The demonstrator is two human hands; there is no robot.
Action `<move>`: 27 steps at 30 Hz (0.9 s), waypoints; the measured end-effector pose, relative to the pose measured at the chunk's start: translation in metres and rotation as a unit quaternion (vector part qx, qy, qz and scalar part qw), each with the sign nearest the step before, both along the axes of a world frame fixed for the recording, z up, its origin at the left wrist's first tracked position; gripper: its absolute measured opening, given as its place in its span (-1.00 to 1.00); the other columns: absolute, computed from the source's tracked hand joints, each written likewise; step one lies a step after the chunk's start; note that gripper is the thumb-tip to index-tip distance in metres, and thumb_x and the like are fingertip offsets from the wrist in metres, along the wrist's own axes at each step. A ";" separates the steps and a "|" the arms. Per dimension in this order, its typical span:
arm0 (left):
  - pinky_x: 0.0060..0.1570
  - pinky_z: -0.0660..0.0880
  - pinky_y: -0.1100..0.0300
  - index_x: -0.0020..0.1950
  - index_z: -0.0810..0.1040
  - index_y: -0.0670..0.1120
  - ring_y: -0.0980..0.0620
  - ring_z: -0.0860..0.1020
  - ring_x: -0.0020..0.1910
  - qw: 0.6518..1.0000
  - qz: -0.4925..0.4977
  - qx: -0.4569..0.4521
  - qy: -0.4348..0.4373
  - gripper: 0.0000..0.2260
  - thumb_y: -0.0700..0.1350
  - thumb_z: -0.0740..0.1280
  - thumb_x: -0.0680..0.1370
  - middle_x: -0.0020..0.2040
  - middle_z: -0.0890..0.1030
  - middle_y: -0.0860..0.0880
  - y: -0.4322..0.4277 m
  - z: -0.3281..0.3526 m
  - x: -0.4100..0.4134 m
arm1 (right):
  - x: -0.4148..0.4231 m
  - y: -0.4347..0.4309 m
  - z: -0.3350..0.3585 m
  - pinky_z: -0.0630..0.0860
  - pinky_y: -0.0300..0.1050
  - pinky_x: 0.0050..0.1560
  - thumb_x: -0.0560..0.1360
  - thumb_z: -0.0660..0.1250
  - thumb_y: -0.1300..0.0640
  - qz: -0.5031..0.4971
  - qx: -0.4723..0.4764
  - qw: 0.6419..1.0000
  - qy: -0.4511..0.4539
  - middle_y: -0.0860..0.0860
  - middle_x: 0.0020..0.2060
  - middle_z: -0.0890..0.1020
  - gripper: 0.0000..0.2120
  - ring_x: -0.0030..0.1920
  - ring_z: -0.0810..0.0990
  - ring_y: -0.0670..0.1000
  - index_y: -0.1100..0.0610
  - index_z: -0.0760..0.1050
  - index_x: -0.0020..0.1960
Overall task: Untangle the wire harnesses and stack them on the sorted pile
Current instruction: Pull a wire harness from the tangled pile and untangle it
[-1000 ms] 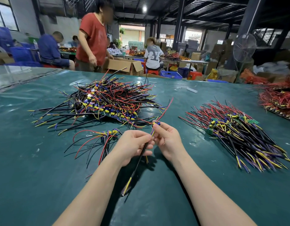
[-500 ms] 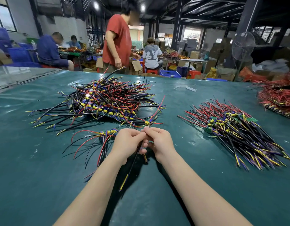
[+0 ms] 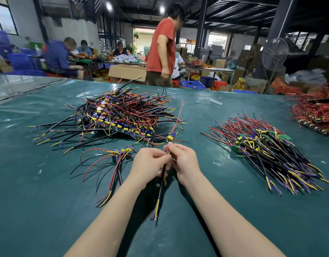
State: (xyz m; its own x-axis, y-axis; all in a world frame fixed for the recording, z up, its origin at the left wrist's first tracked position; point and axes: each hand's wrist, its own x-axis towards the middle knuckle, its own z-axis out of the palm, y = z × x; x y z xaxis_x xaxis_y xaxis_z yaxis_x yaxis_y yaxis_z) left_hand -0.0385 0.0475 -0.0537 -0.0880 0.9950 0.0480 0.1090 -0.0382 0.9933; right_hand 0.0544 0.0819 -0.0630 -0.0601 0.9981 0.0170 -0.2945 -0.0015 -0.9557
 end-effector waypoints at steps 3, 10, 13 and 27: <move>-0.51 0.50 0.32 -0.30 0.56 -0.19 0.17 0.48 -0.55 0.995 -0.034 -0.050 -0.080 -0.79 -0.29 0.27 0.53 -0.50 0.55 -0.01 0.000 0.003 -0.003 | -0.001 0.000 0.003 0.26 -0.36 -0.62 0.54 0.21 0.28 0.028 -0.033 0.997 0.068 0.03 -0.53 0.50 -0.72 -0.66 0.33 -0.09 0.25 0.46 -0.34; -0.54 0.47 0.36 -0.27 0.54 -0.20 0.17 0.49 -0.58 0.971 -0.037 -0.128 -0.199 -0.79 -0.24 0.23 0.54 -0.53 0.55 0.00 0.000 0.005 0.000 | 0.002 0.004 0.001 0.34 -0.35 -0.58 0.55 0.20 0.27 0.042 -0.040 0.995 0.081 -0.02 -0.62 0.47 -0.71 -0.65 0.36 -0.10 0.25 0.49 -0.33; -0.56 0.43 0.37 -0.33 0.56 -0.19 0.15 0.45 -0.60 0.989 0.008 -0.072 -0.127 -0.79 -0.29 0.28 0.50 -0.53 0.52 0.00 0.001 0.002 0.000 | 0.006 0.005 -0.001 0.42 -0.31 -0.46 0.54 0.21 0.26 0.046 -0.024 0.997 0.052 -0.04 -0.57 0.53 -0.71 -0.58 0.44 -0.14 0.22 0.52 -0.33; -0.61 0.27 0.38 -0.36 0.55 -0.10 0.14 0.38 -0.58 0.998 0.044 -0.029 -0.031 -0.71 -0.12 0.25 0.56 -0.57 0.48 0.09 0.003 0.001 -0.001 | 0.002 0.002 -0.001 0.37 -0.13 -0.27 0.55 0.14 0.27 0.081 0.021 0.996 0.000 -0.07 -0.58 0.47 -0.73 -0.37 0.41 0.02 0.19 0.57 -0.22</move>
State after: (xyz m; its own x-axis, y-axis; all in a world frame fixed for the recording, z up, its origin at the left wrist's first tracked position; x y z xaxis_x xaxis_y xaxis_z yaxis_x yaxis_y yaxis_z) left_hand -0.0395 0.0509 -0.0532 -0.1762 0.9842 -0.0173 0.0471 0.0260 0.9986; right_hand 0.0562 0.0840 -0.0636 -0.2205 0.9737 0.0578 -0.2942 -0.0099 -0.9557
